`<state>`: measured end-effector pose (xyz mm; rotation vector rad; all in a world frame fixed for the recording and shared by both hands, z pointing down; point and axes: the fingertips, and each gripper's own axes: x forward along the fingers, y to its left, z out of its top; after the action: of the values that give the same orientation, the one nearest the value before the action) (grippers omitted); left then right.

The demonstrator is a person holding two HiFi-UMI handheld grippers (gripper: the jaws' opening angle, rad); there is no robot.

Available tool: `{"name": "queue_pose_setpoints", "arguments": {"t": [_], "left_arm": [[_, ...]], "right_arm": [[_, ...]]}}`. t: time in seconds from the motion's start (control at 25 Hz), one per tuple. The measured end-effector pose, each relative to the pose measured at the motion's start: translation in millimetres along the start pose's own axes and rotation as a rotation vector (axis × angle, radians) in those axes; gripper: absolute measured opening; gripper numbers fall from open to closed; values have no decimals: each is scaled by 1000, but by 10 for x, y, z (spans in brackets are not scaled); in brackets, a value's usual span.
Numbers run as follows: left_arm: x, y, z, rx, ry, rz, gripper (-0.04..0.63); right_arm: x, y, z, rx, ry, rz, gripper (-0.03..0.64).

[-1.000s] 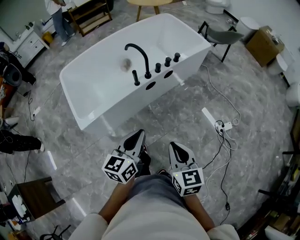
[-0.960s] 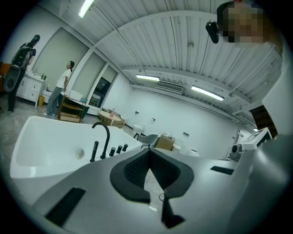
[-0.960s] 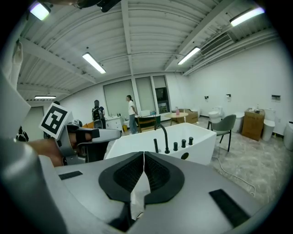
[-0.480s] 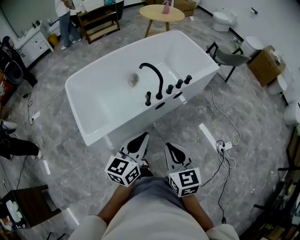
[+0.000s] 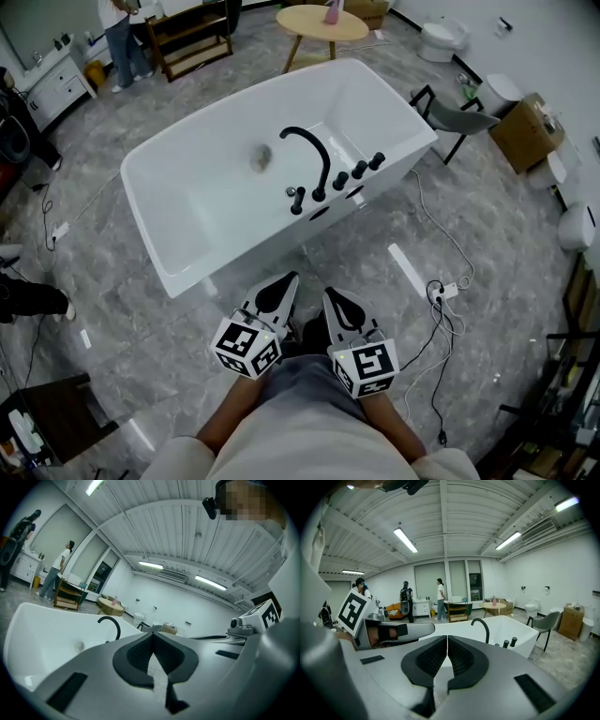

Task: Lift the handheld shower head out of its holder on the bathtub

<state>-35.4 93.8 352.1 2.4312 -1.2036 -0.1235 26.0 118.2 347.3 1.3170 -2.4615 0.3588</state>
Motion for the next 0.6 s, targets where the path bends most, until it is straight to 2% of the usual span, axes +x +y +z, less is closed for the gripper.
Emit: {"name": "queue_pose_setpoints", "arguments": {"t": [0.32, 0.6], "left_arm": [[65, 267, -59, -33, 31, 42, 5], [419, 458, -143, -49, 86, 73, 5]], "right_arm": [[323, 8, -46, 13, 40, 44, 20], [648, -253, -36, 30, 74, 79, 20]]}}
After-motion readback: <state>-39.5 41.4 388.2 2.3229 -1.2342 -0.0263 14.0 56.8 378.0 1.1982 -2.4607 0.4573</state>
